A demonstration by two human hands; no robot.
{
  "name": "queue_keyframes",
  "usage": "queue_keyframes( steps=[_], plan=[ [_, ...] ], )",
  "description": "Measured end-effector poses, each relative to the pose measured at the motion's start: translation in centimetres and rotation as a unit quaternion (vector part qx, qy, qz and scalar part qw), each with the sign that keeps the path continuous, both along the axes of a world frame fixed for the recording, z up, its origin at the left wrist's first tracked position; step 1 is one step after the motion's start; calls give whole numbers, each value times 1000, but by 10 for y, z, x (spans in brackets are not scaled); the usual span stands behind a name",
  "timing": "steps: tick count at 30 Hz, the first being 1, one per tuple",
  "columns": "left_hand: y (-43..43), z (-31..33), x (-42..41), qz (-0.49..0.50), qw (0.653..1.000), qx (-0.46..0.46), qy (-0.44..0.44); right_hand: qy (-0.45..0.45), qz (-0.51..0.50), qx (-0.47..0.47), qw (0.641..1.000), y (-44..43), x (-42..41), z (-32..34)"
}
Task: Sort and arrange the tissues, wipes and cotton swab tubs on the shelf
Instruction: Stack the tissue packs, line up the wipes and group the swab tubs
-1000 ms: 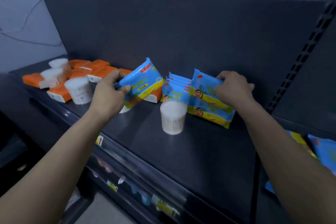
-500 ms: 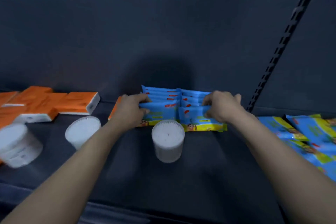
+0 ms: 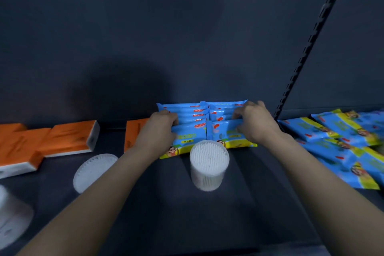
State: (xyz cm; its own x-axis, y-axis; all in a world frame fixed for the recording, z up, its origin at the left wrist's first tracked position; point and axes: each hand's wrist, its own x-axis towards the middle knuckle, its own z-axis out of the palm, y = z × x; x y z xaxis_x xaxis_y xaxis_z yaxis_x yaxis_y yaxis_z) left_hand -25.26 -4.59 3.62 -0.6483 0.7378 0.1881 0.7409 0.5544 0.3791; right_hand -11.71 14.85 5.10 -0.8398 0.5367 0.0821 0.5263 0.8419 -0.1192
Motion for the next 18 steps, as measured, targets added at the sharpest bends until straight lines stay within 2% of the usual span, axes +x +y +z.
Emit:
queue_keyframes(
  steps=[7,14,18],
  plan=[
    [7,-2,-1,-32,998,-36,36,-4,-6,-15,1000,0,4,0],
    [9,-3,8,21,989,-76,121,-18,33,-7,999,8,1,4],
    [12,1,16,56,985,-97,133,-8,49,-14,999,13,1,3]
  ],
)
